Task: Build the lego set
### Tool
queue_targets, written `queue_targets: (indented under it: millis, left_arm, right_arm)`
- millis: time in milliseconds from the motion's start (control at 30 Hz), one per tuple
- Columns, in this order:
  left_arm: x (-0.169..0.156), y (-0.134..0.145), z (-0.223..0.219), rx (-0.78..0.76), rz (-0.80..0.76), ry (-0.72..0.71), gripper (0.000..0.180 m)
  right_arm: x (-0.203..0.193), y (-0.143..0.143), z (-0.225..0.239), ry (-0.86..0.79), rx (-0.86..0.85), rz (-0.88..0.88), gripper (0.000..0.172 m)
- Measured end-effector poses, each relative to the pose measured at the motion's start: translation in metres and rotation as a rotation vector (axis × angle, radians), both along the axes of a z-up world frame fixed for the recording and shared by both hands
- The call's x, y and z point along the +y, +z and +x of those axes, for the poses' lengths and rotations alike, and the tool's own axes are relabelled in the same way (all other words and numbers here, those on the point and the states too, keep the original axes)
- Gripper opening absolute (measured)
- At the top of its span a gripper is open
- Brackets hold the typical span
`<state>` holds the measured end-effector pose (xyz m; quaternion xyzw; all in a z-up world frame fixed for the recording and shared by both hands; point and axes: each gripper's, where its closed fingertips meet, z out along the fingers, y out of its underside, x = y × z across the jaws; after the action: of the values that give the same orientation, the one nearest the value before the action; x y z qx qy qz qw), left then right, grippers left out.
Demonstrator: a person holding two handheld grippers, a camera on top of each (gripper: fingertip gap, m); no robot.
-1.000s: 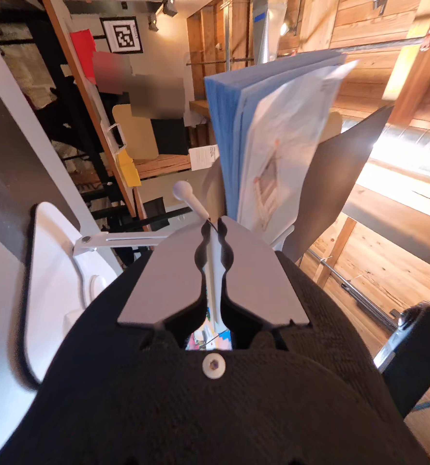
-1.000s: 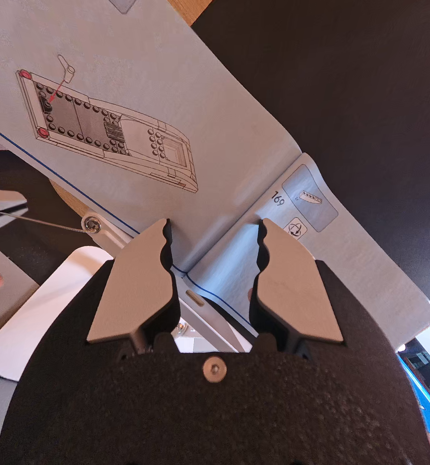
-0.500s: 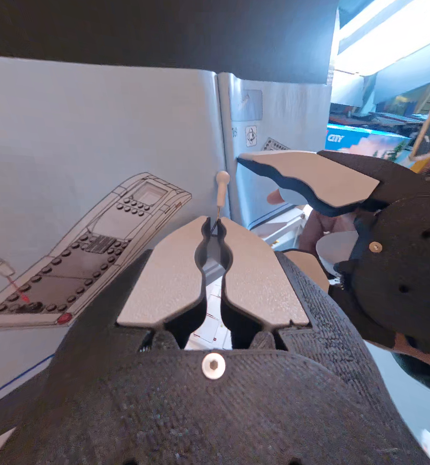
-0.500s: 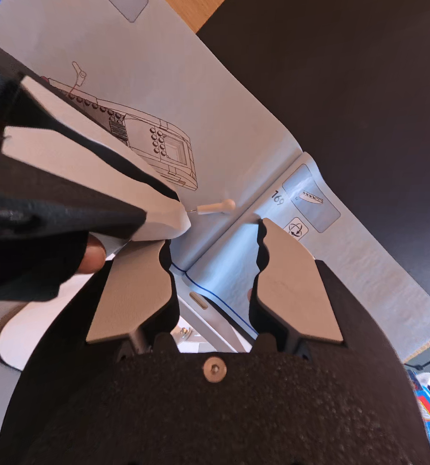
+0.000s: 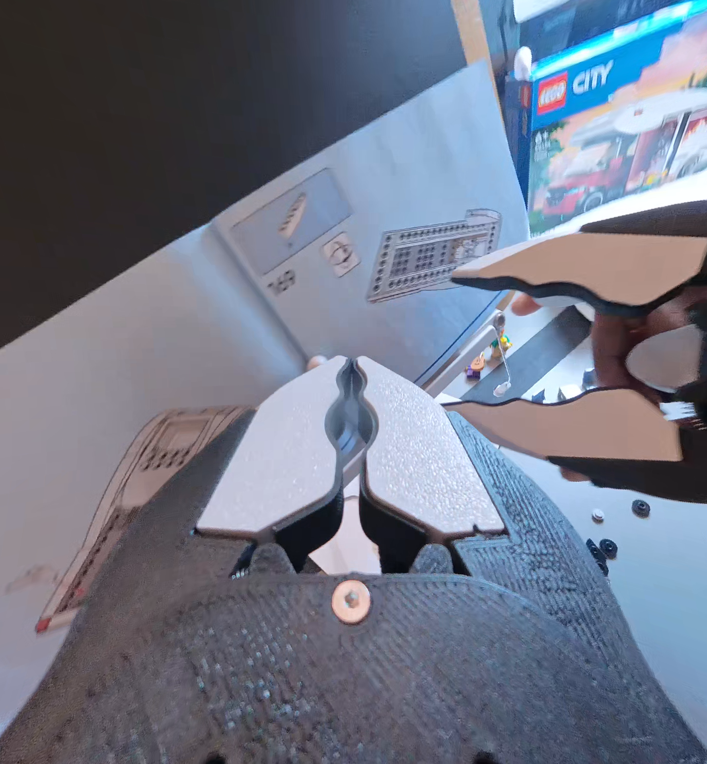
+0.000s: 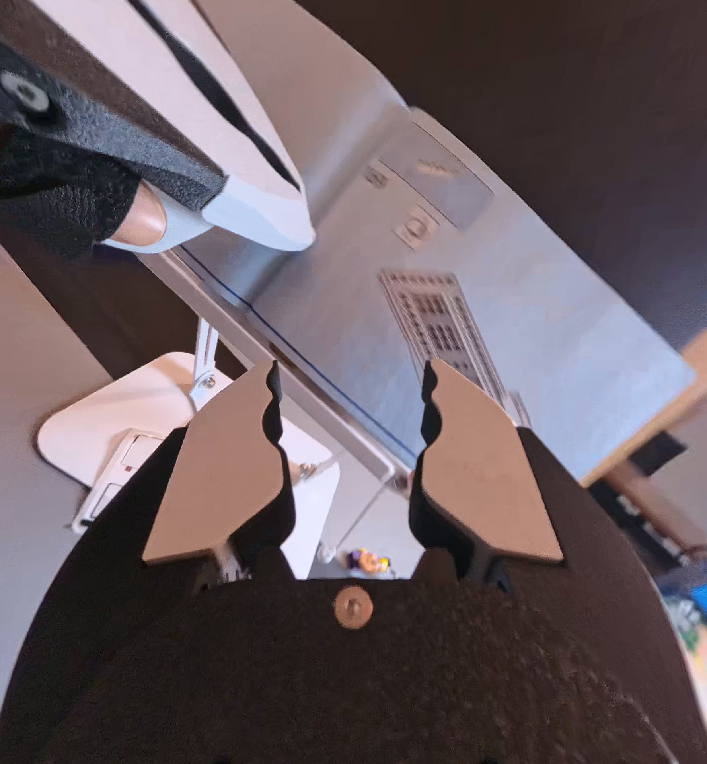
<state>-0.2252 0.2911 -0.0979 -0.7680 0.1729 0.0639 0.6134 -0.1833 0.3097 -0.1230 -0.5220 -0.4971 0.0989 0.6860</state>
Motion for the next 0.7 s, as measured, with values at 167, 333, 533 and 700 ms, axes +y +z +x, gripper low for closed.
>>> queue_targets:
  millis: [167,333,533,700]
  left_arm:
    - [0.028,-0.020,0.012,0.227,-0.130,0.060,0.000]
    - [0.041,-0.033,0.017,0.329,-0.177,0.117,0.000]
    - [0.042,-0.036,0.019,0.261,-0.196,0.089,0.000]
    - [0.041,-0.037,0.020,0.277,-0.208,0.087,0.000]
  right_arm:
    - [0.022,-0.038,0.054,-0.126,0.067,-0.193,0.056]
    - [0.042,-0.089,0.053,-0.221,-0.101,-0.124,0.050]
    - [0.055,-0.067,0.079,-0.392,-0.250,0.126,0.000]
    - [0.054,-0.010,0.084,-0.400,-0.407,0.485,0.007]
